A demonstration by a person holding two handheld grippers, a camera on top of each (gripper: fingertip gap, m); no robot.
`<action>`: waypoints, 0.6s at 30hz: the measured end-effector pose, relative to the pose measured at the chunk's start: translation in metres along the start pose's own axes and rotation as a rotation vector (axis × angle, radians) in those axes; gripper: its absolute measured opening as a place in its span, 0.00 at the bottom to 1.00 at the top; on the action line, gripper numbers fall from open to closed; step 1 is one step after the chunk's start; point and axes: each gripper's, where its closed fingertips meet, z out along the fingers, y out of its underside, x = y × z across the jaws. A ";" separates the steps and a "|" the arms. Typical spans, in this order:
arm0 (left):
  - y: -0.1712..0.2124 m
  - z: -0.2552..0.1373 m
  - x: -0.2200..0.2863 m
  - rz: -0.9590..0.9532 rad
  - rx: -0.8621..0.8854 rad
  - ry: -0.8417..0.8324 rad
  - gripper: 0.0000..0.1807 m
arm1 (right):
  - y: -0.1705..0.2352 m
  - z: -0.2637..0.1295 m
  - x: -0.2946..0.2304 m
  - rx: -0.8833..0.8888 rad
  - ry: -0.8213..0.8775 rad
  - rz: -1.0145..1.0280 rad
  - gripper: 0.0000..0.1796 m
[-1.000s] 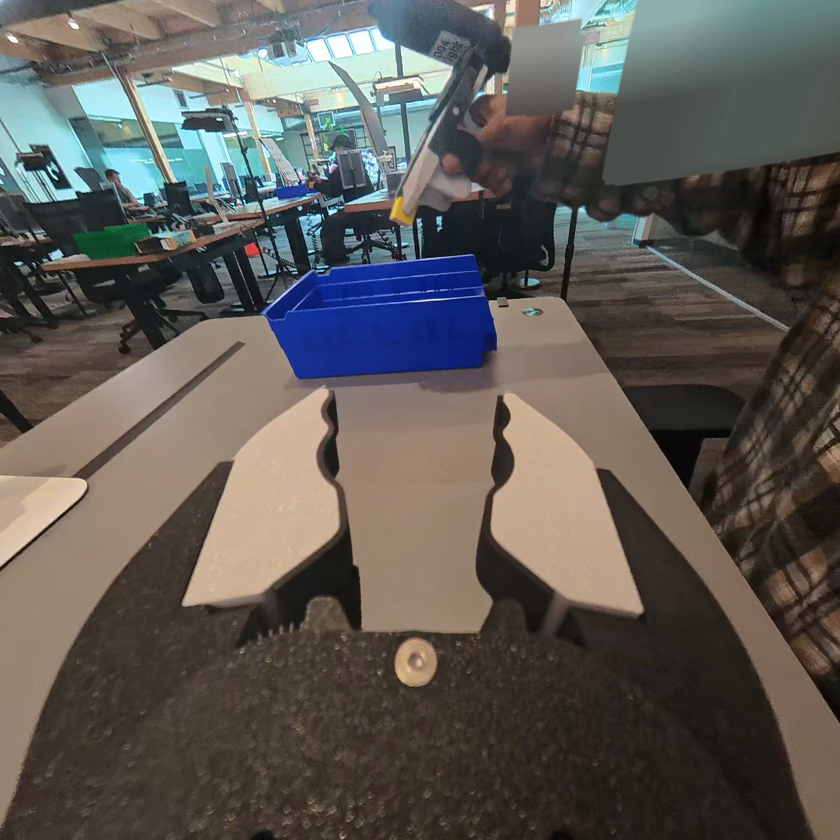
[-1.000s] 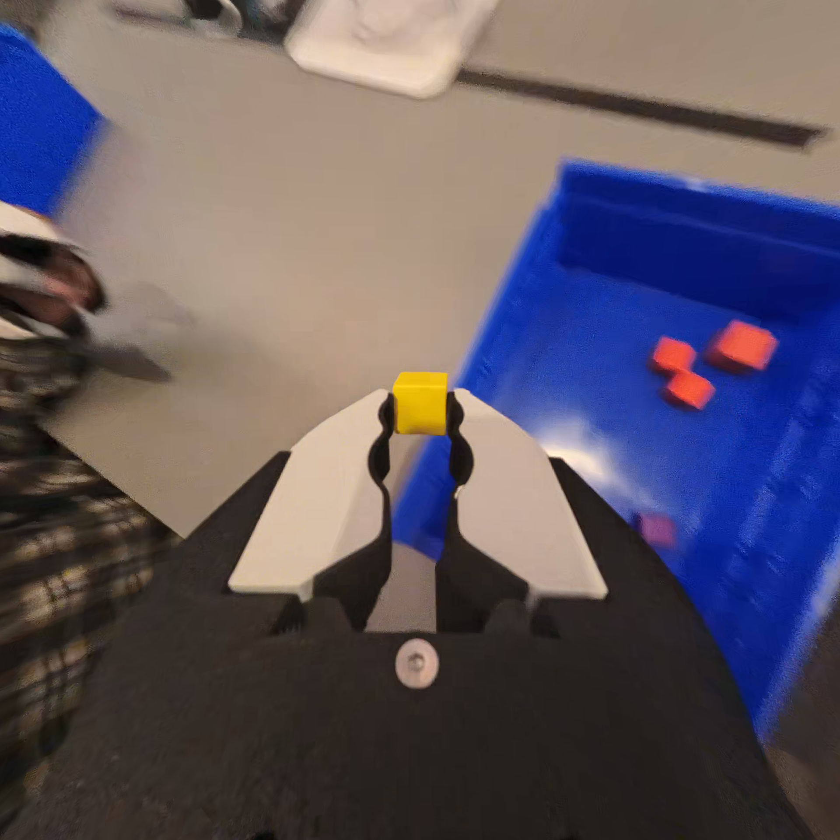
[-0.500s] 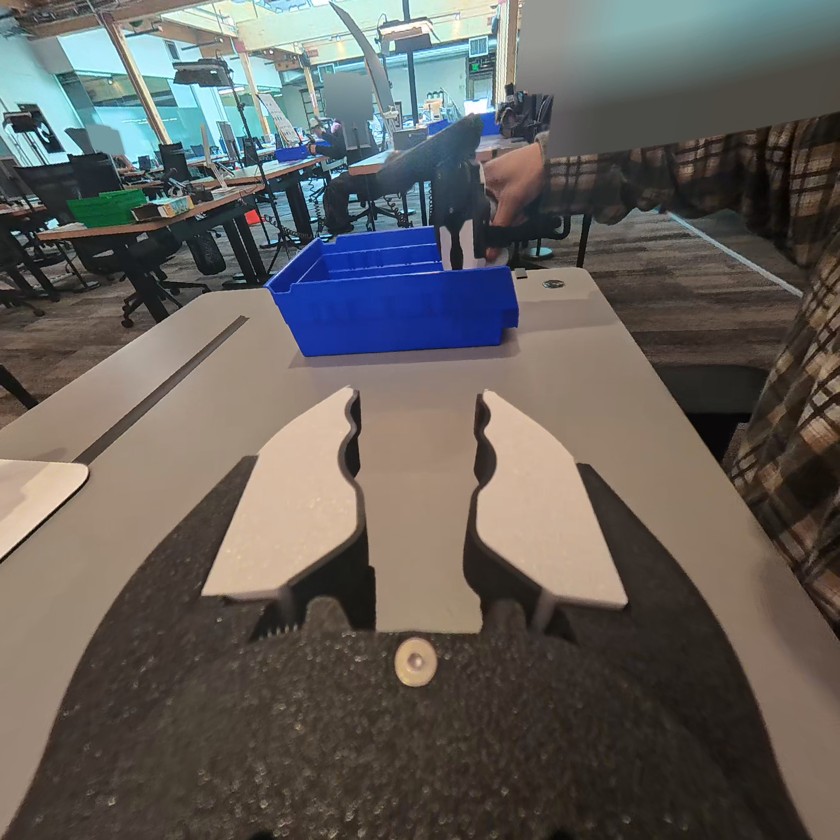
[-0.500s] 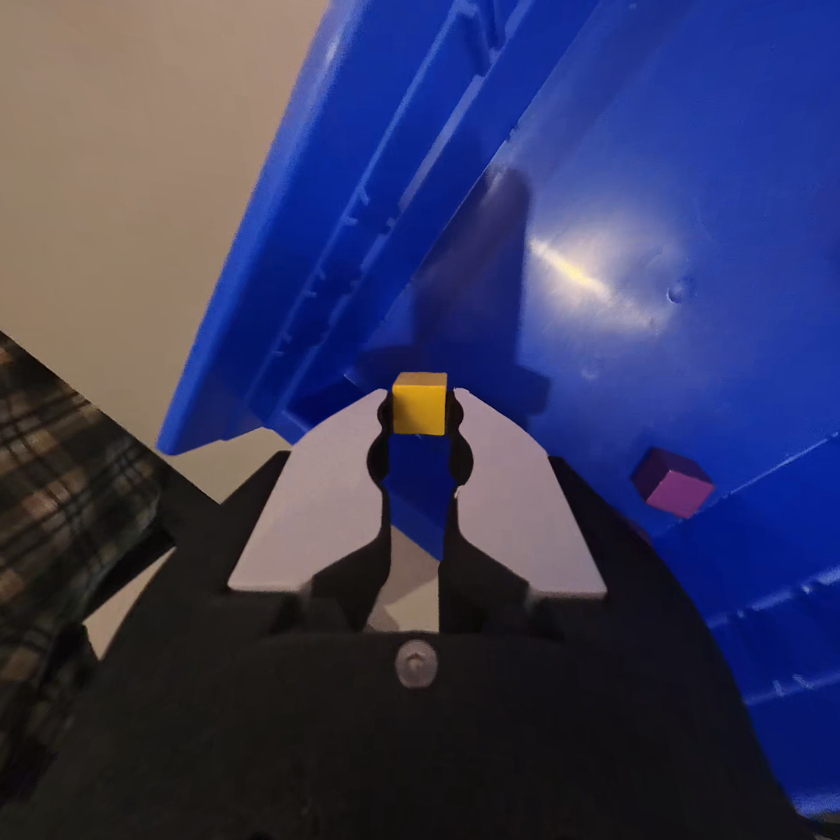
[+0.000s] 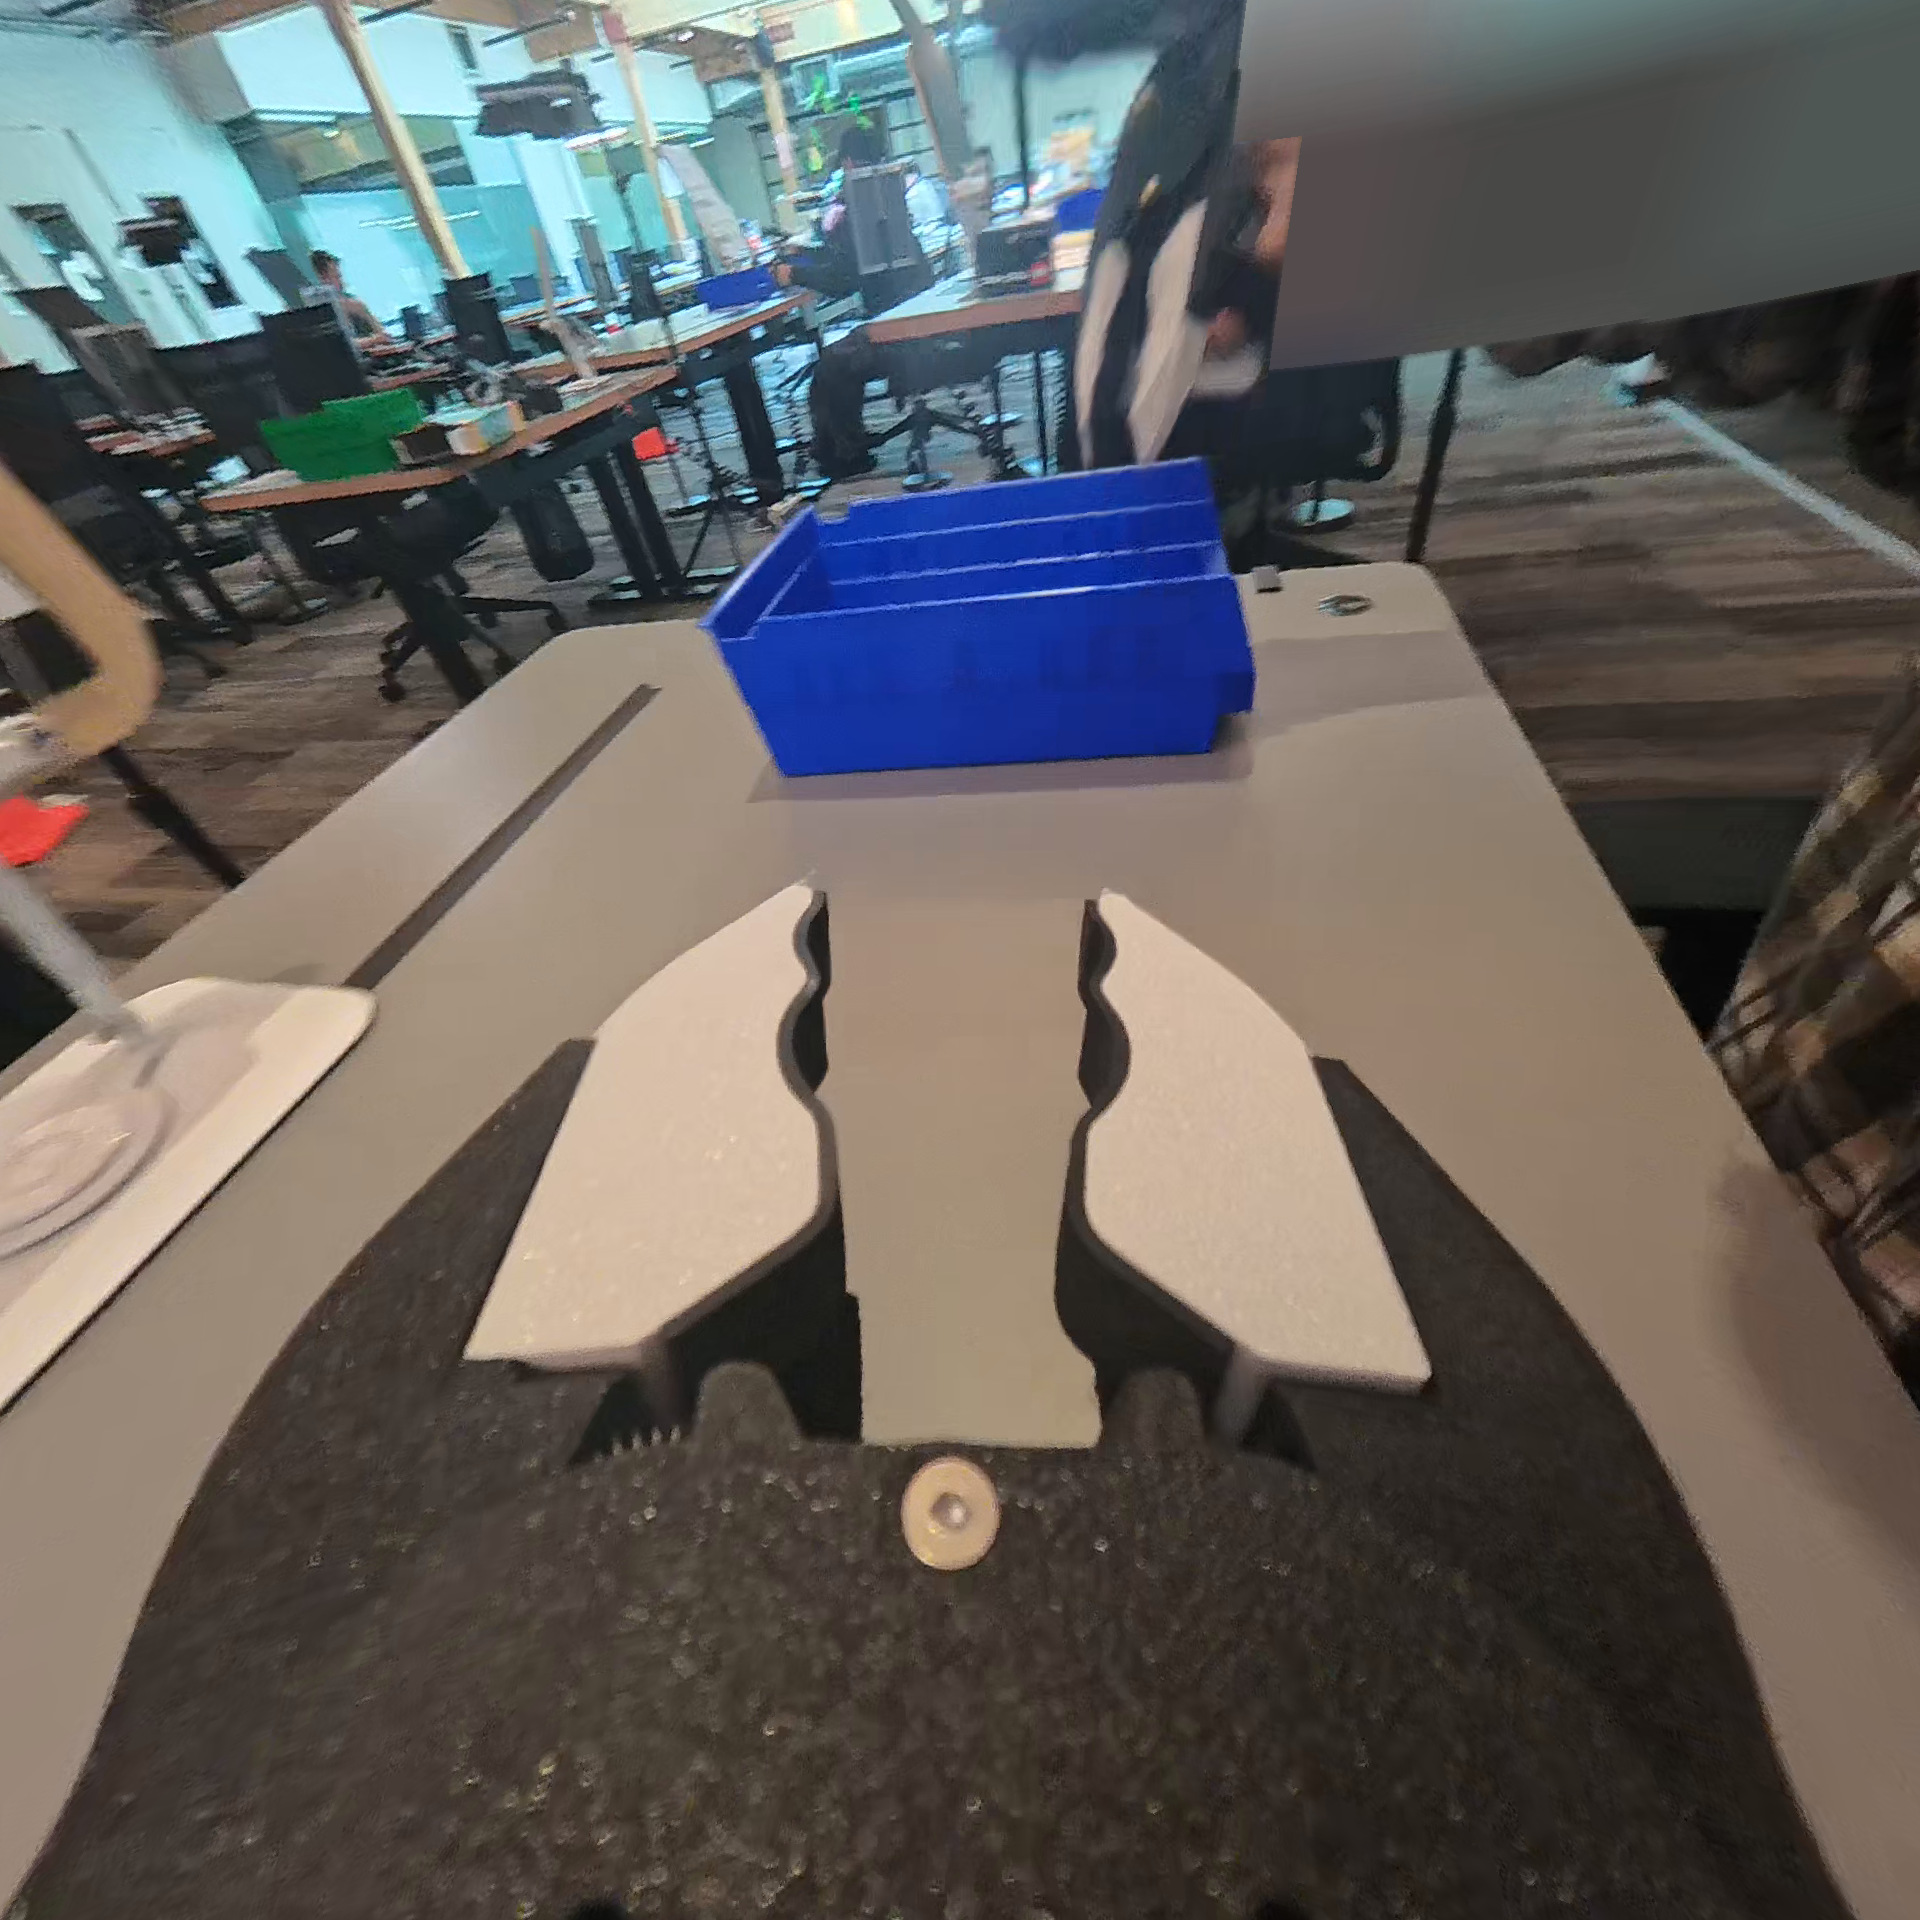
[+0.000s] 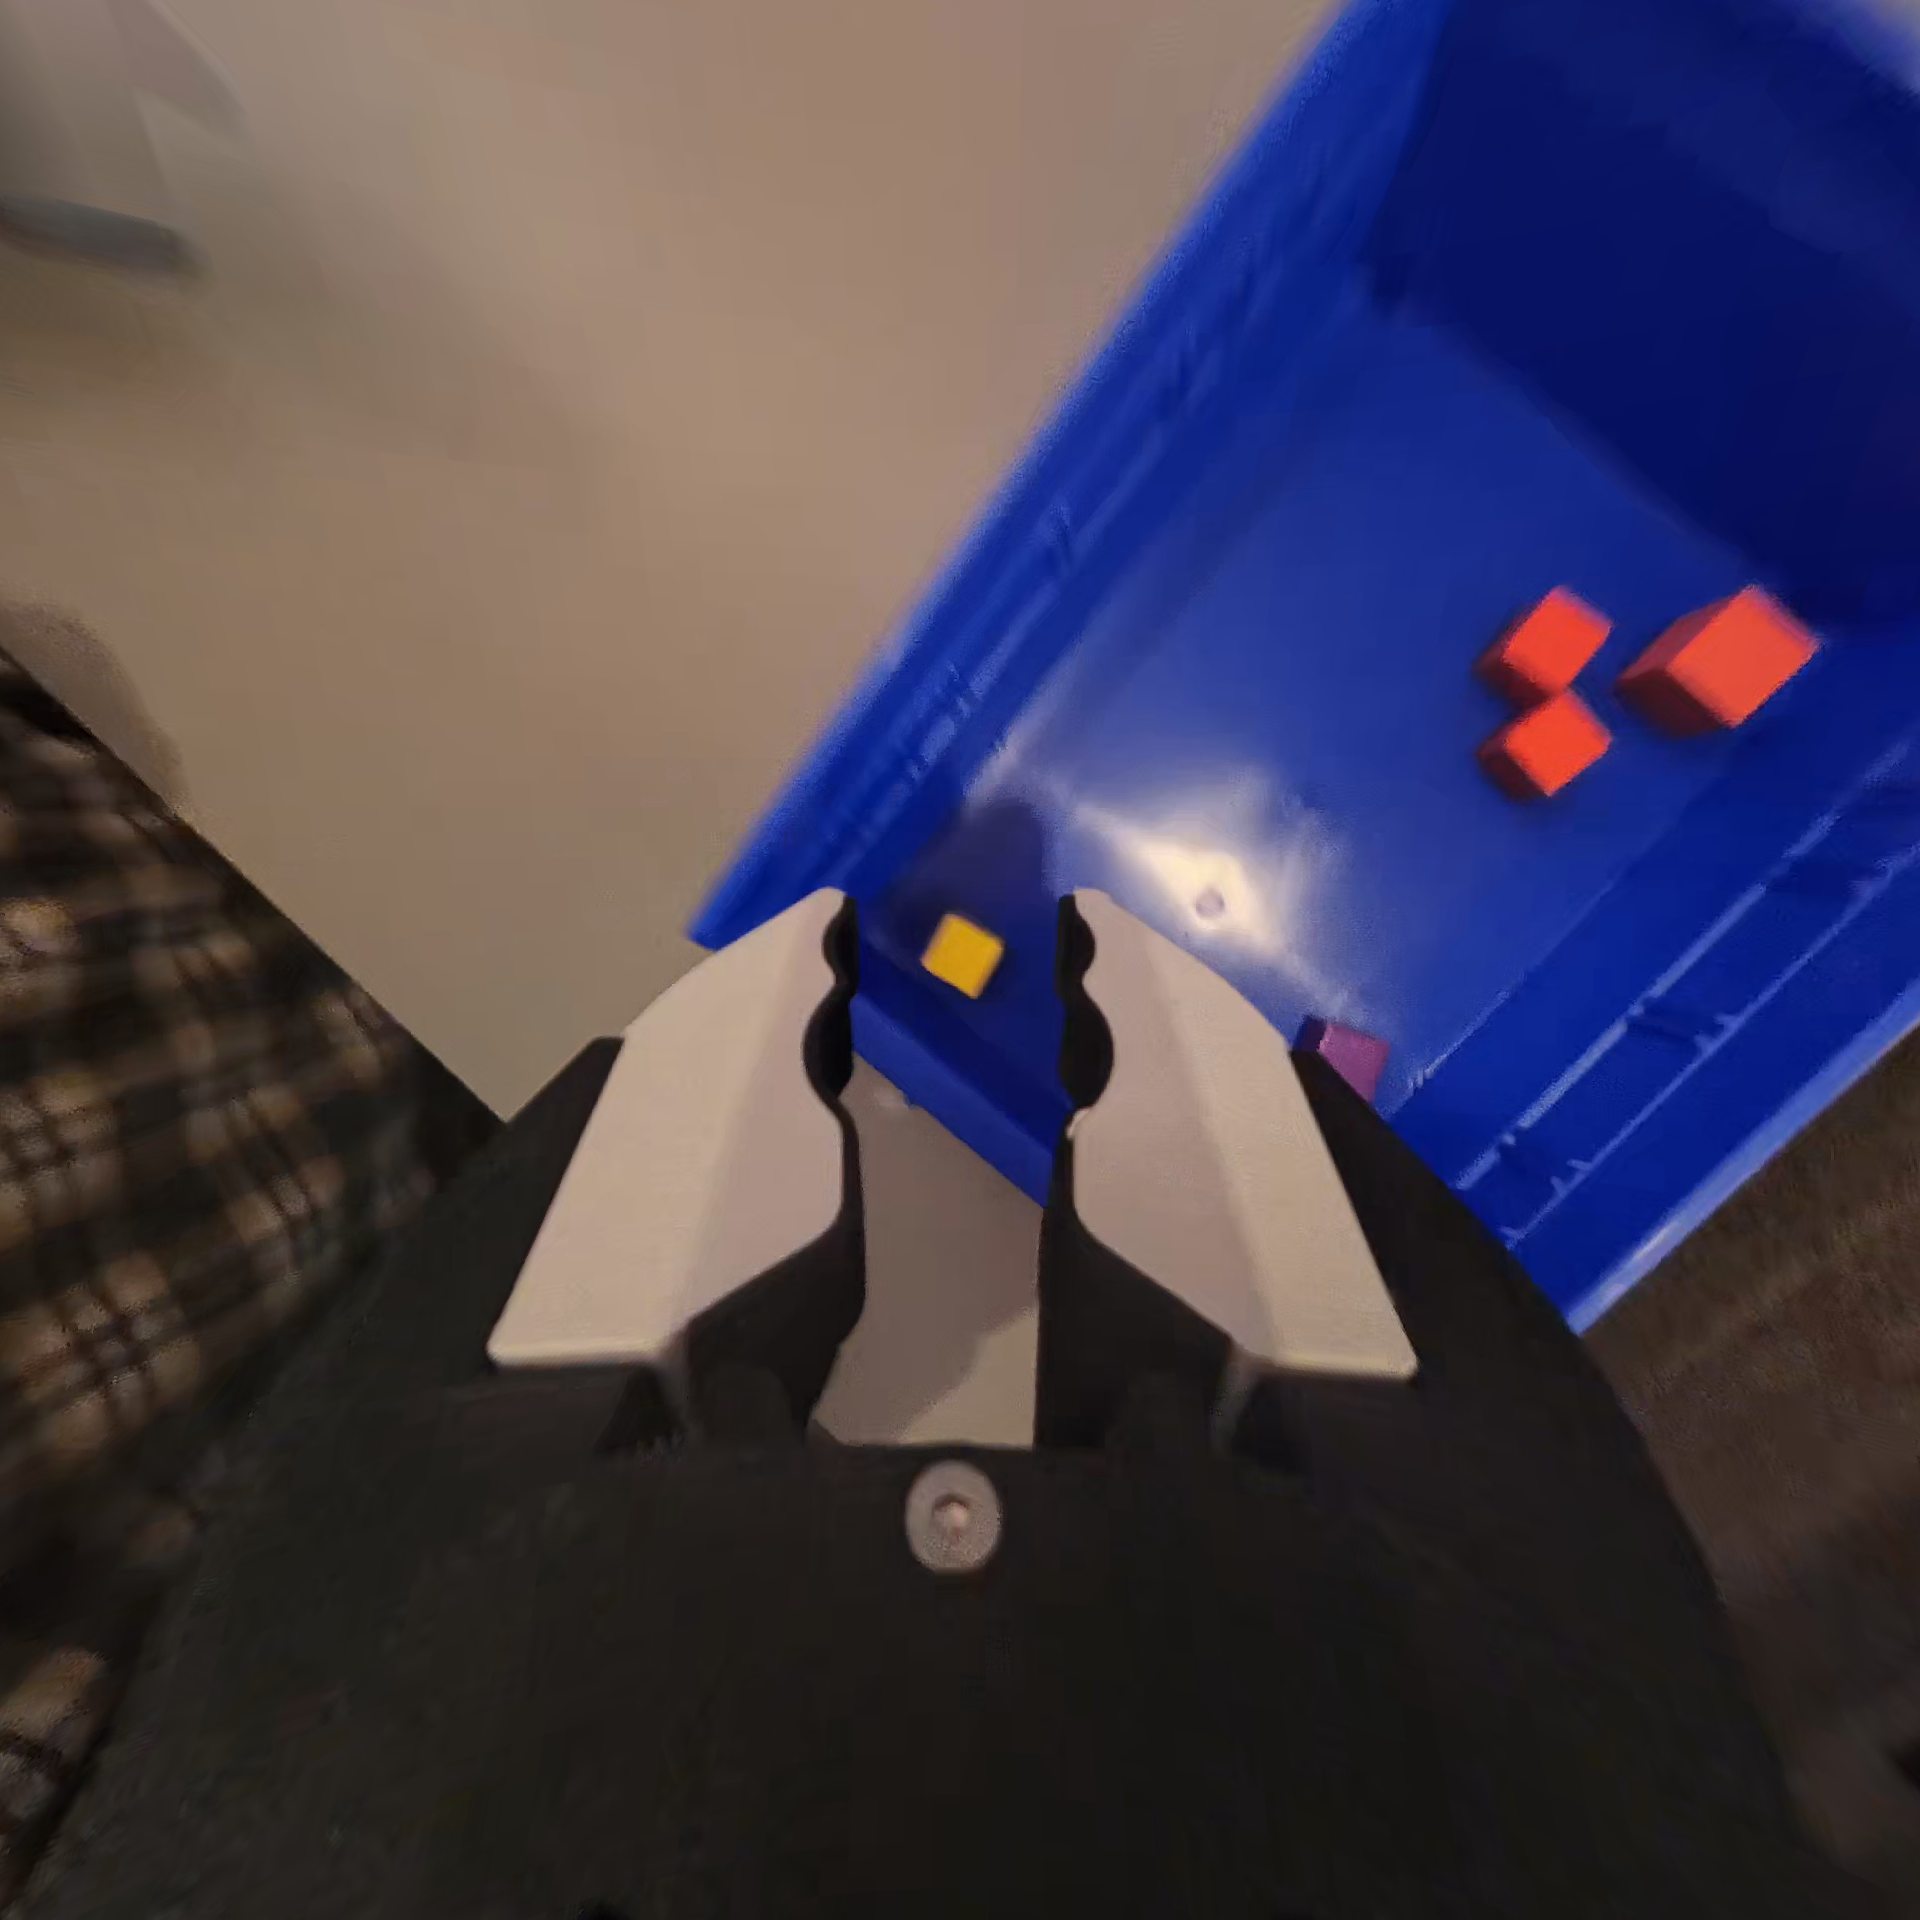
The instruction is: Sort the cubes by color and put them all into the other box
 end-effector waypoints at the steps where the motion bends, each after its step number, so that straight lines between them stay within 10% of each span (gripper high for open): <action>1: 0.000 -0.012 -0.006 0.004 -0.015 -0.034 0.25 | -0.014 -0.015 -0.012 0.086 -0.003 0.000 0.20; 7: 0.002 -0.126 -0.058 0.018 -0.170 -0.340 0.26 | -0.065 -0.036 -0.114 0.447 -0.076 -0.133 0.22; 18: 0.113 -0.372 -0.150 -0.181 -0.814 -0.584 0.31 | -0.109 0.109 -0.268 0.627 -0.577 -0.175 0.29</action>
